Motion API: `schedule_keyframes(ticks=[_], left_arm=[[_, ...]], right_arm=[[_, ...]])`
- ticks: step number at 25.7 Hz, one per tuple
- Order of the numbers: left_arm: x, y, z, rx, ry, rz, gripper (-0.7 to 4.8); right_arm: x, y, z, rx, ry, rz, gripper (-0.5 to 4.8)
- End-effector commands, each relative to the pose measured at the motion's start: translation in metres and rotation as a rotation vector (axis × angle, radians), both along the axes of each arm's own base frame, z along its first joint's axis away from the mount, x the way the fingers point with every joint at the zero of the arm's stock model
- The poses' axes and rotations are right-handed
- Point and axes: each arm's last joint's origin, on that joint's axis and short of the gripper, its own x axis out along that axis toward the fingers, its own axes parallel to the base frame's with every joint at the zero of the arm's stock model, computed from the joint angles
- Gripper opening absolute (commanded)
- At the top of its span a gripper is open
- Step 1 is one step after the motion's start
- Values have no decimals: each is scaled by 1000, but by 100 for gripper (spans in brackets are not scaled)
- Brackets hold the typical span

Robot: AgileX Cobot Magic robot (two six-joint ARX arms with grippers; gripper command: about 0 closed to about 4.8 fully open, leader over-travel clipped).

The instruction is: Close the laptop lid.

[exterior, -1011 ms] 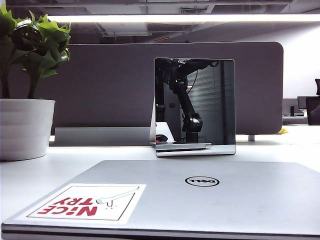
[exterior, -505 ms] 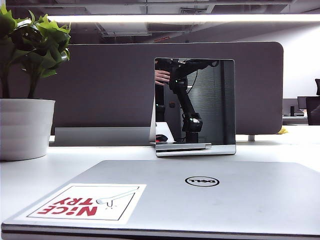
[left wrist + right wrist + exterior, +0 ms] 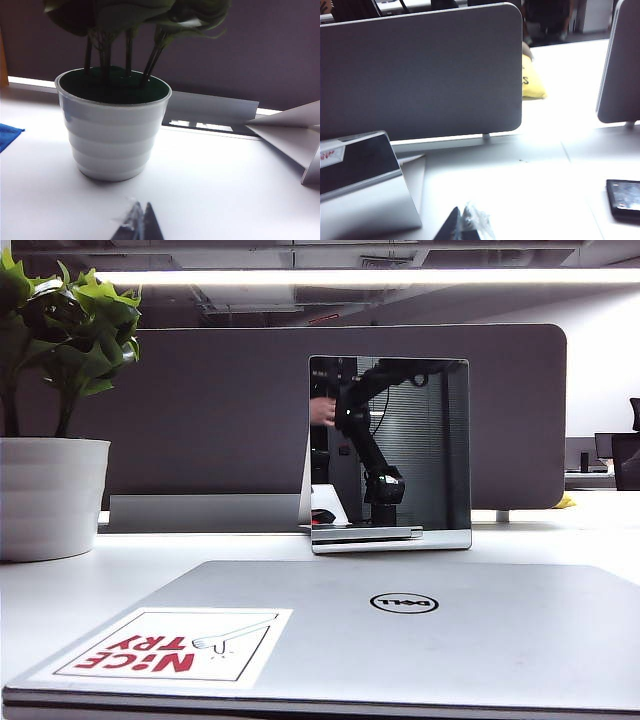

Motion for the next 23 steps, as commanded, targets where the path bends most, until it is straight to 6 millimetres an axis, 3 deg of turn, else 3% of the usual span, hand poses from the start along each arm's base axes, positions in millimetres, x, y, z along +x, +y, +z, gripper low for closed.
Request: schedule_keyframes(ticks=[1,10,16,23], left_arm=[[0,0,1,4,-10,-3,-3],[0,0,1,4,-10,-3,-3],[0,0,1,4,-10,-3,-3],[0,0,1,4,-9,-3,-3]], right_arm=[[-23,0,-34,-42,4,-34,-4],[-58,-2,-136,-26,27,-106,-4],[-61,-1,-177,16,42,-108,-4],[-55,1,-205,57,32,-85,-4]])
